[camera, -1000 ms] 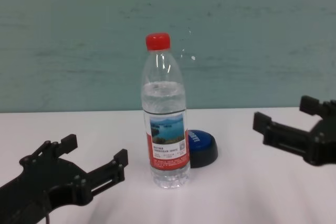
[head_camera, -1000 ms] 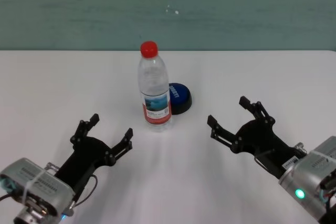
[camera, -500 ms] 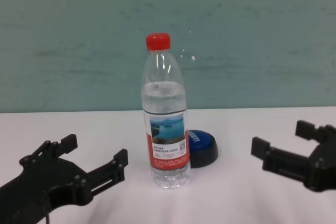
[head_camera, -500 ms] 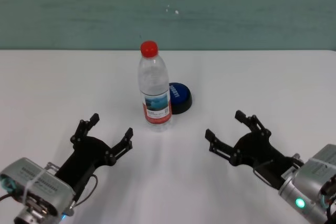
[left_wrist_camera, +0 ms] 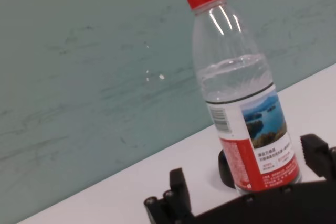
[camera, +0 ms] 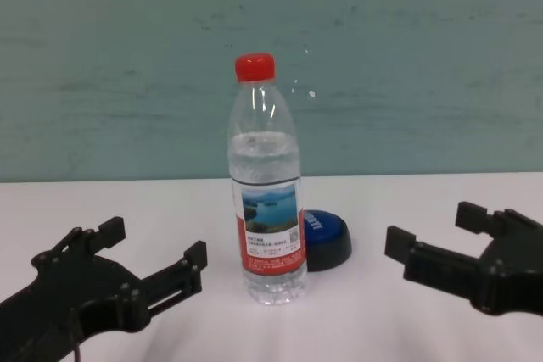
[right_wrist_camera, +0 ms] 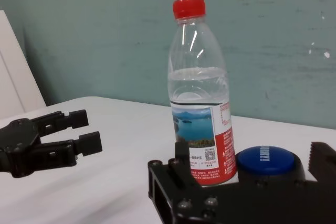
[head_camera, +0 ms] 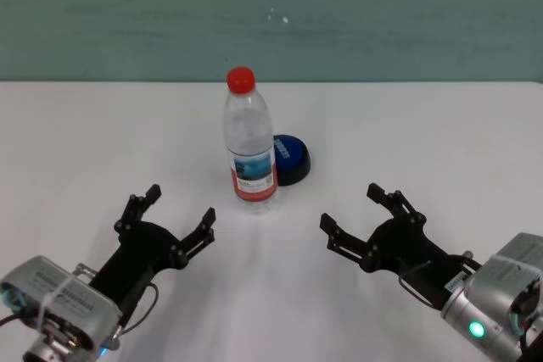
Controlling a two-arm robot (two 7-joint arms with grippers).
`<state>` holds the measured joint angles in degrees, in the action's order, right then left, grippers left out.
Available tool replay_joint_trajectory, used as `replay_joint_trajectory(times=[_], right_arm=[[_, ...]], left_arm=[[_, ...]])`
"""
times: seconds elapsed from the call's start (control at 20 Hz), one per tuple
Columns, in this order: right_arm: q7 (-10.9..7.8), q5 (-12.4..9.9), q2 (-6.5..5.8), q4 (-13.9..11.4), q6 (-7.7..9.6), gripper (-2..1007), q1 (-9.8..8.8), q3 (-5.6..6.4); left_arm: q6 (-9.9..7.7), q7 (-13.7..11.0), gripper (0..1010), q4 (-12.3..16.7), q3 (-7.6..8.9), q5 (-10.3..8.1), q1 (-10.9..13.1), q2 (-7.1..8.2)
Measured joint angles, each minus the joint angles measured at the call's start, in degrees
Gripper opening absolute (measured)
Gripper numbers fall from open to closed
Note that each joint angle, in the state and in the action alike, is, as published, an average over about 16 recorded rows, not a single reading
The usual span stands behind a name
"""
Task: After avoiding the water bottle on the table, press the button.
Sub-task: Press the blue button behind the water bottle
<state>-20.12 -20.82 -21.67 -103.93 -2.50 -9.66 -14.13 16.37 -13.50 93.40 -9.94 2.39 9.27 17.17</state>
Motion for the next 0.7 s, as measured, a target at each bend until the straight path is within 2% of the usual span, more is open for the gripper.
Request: replay_joint_trajectory(times=[0.35, 0.7], right_arm=[[0.68, 0.0, -0.09, 0.7, -0.14, 1004, 0.67, -0.50], [1.26, 0.3, -0.40, 1.5, -0.72, 1004, 1.22, 0.40]], left_arm=[[0.00, 0.0, 1000, 0.0, 0.00, 0.00, 0.0, 0.00], [0.00, 0.0, 1000, 0.0, 0.00, 0.00, 0.0, 0.00]])
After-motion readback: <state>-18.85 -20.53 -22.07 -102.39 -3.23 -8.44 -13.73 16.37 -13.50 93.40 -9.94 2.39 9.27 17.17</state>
